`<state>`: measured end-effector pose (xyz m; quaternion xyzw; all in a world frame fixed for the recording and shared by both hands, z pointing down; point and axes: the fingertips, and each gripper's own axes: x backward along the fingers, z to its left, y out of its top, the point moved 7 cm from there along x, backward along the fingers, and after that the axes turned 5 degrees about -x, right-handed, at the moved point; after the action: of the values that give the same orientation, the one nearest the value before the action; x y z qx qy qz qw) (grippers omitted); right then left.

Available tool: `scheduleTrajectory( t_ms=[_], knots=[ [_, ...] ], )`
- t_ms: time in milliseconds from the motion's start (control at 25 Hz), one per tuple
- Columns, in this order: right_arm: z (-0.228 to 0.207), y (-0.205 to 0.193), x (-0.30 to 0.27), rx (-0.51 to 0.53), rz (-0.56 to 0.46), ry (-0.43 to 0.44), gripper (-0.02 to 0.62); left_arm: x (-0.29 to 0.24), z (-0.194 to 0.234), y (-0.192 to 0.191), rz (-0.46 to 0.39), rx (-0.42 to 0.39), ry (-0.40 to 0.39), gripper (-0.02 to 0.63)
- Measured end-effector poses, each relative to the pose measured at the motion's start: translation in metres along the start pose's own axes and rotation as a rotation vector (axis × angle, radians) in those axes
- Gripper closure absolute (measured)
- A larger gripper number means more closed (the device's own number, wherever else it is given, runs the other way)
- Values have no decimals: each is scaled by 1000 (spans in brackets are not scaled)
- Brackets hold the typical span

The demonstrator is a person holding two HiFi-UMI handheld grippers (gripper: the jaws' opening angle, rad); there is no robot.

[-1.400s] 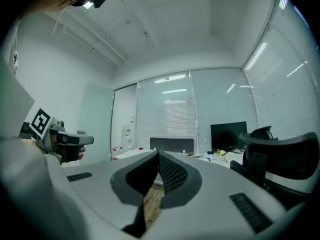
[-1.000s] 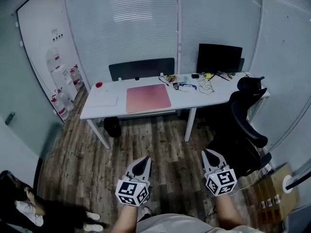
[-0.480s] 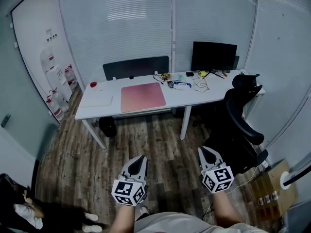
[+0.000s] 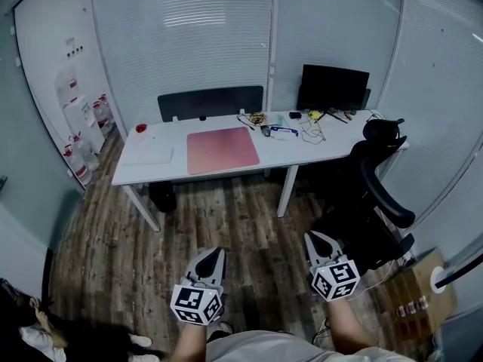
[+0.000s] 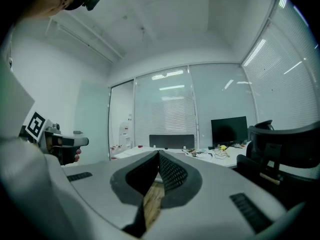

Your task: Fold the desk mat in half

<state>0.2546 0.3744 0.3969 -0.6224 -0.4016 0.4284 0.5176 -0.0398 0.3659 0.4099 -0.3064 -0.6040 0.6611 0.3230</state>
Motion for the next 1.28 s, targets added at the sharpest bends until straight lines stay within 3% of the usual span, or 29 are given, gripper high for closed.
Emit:
scheduleTrajectory(
  t_ms=[360,560,960,1280],
  knots=[
    [68,-16,-72,24,18,-39,543,11,92,-19,32,-8,-31,594],
    [75,-22,-104,15,48,-36,543,-1,120,-22,53,0,-49,594],
    [28,-13,-189,2,52,-9,543,-75,161,-15,55,1,-6,594],
    [-63,12,-269,-12,69,29,543,-185,170,4,63,-7,45,594]
  ],
)
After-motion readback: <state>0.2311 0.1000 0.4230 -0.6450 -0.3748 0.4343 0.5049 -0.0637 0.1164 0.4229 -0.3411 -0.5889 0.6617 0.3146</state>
